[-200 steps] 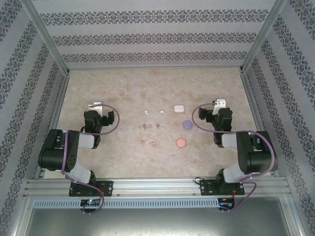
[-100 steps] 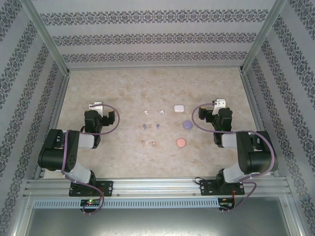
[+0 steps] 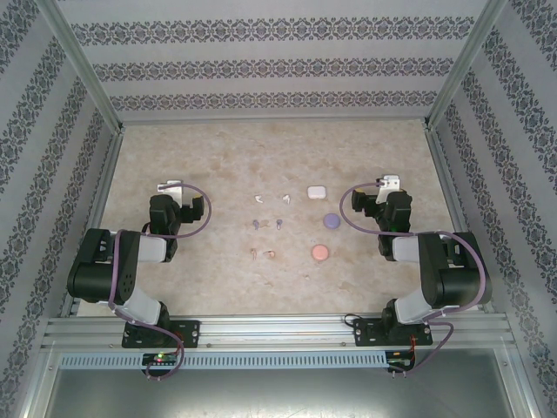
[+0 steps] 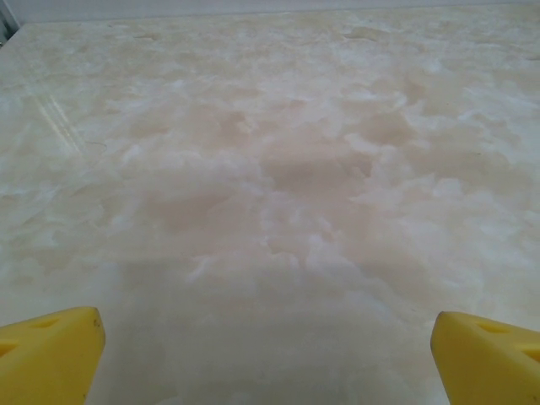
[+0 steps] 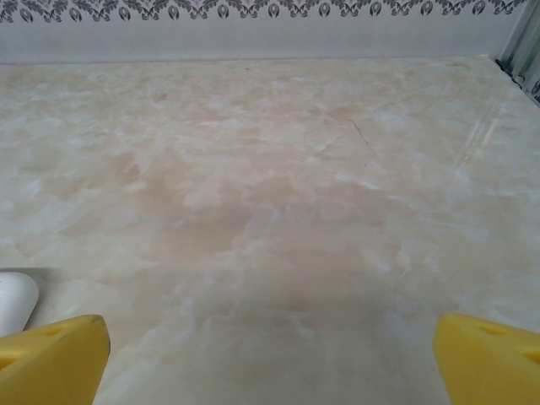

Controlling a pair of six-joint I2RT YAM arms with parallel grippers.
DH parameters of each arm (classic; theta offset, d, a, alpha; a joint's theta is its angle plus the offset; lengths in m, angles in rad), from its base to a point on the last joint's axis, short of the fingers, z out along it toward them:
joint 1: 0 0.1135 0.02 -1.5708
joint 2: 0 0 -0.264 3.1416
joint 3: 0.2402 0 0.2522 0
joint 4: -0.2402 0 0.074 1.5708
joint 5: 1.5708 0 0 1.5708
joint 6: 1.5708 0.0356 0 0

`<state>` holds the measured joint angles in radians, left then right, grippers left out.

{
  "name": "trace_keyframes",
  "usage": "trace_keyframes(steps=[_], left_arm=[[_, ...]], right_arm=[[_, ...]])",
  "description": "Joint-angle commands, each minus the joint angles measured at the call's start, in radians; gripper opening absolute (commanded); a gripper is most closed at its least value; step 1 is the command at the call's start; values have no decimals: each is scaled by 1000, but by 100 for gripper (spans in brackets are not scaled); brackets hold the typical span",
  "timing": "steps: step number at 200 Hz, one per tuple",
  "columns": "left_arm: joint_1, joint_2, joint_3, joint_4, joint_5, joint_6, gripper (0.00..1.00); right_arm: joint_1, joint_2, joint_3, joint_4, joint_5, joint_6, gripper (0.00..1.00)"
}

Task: Insert wireless bluetooth earbuds into charging case

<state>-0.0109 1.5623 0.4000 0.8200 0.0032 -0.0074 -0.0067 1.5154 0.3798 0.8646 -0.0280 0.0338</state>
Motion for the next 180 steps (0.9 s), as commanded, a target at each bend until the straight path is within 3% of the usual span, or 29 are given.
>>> trace_keyframes(steps=[1, 20, 39, 70, 87, 105, 140, 180], left_arm=[[14, -26, 46, -68, 32, 7, 99], [14, -87, 117, -243, 10, -1, 99], [13, -122, 210, -419, -3, -9, 100], [11, -133, 438, -783, 25, -103, 98], [1, -139, 527, -915, 38, -184, 99], [-10, -160, 569, -990, 72, -277, 100], [-24, -223, 550, -1056, 185, -515, 99], [-67, -292, 460, -1021, 268, -591, 99]], right_arm=[[-3, -21, -3, 37, 28, 16, 98], [18, -136, -6, -65, 148, 28, 98], [34, -296, 57, -357, 183, 90, 98], [22, -517, 123, -668, 186, 410, 98], [0, -641, 105, -695, 30, 455, 98], [4, -723, 126, -795, -43, 505, 98], [69, -650, 293, -1216, -103, 562, 98], [317, -467, 388, -1468, -35, 579, 94]])
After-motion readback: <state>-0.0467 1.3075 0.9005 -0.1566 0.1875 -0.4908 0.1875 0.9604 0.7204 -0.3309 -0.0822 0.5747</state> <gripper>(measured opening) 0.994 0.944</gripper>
